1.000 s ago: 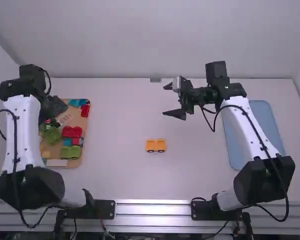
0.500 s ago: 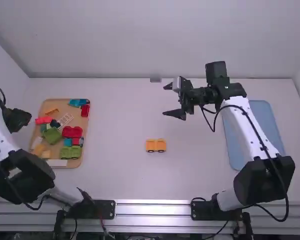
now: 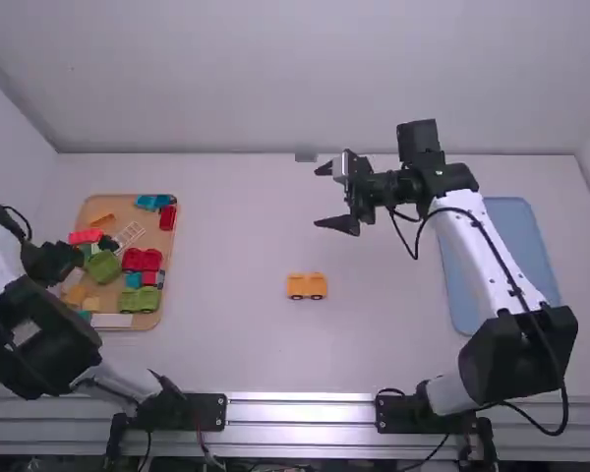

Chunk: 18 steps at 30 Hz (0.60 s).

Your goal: Assemble lego blocks to make yellow taxi

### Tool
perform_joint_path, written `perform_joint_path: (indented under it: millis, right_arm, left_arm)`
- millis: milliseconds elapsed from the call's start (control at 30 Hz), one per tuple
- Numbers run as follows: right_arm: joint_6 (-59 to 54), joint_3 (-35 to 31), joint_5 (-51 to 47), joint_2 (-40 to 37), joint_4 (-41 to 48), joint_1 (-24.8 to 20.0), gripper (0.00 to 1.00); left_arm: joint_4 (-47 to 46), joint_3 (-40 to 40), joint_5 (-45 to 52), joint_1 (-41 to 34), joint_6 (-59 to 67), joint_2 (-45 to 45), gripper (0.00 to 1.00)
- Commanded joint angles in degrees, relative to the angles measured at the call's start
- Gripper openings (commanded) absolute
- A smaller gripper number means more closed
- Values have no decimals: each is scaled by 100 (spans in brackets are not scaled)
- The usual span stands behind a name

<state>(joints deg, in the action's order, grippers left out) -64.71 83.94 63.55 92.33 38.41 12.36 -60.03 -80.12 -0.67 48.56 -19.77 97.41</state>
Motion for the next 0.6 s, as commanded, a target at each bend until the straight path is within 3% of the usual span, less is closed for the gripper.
perform_joint_path:
  millis: [0,167,567]
  right_arm:
    - [22,157,-101,-136,-42,72,99]
    - [175,157,-168,-136,-63,90,99]
    - [168,153,-210,-136,-26,74,99]
  left_arm:
    - [94,328,-28,39,-595,33,88]
    - [385,839,-236,-4,-1502,33,75]
    - [1099,1239,-439,-17,-1818,37,68]
